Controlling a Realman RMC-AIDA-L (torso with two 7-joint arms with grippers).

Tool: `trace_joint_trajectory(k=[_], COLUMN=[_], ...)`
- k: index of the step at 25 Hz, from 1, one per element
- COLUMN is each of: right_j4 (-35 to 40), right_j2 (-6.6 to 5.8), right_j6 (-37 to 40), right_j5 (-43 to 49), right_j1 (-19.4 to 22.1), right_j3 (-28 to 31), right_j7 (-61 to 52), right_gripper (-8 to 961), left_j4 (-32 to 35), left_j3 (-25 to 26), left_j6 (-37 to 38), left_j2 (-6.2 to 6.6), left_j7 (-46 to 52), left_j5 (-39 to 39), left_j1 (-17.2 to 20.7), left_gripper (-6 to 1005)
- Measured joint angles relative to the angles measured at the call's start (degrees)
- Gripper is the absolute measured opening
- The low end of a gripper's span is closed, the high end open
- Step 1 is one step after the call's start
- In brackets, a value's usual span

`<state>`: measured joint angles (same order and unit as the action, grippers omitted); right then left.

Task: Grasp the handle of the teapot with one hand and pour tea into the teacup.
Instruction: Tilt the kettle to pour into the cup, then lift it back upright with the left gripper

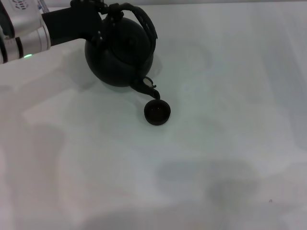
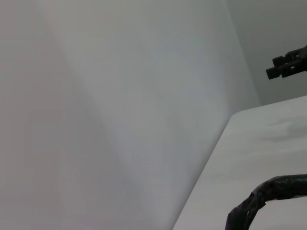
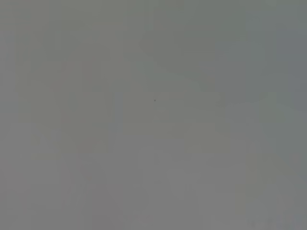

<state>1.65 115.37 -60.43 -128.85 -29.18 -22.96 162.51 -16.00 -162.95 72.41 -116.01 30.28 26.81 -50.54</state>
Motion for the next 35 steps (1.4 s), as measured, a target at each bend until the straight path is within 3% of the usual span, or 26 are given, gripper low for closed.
trace_joint_trajectory(k=[35], right_j4=[0.3], right_j2=[0.12], right_j6=[-0.27], right_j5=[-0.18], right_j1=[-0.02], right_j3=[0.42], right_j7=[0.0], right_gripper=[825], left_j4=[-5.2], left_j3=[0.0], left_j6=[2.36], left_j2=[-0.7], left_j7=[2.41], left_j5=[-5.23], left_j1=[-2.12], left_gripper=[119])
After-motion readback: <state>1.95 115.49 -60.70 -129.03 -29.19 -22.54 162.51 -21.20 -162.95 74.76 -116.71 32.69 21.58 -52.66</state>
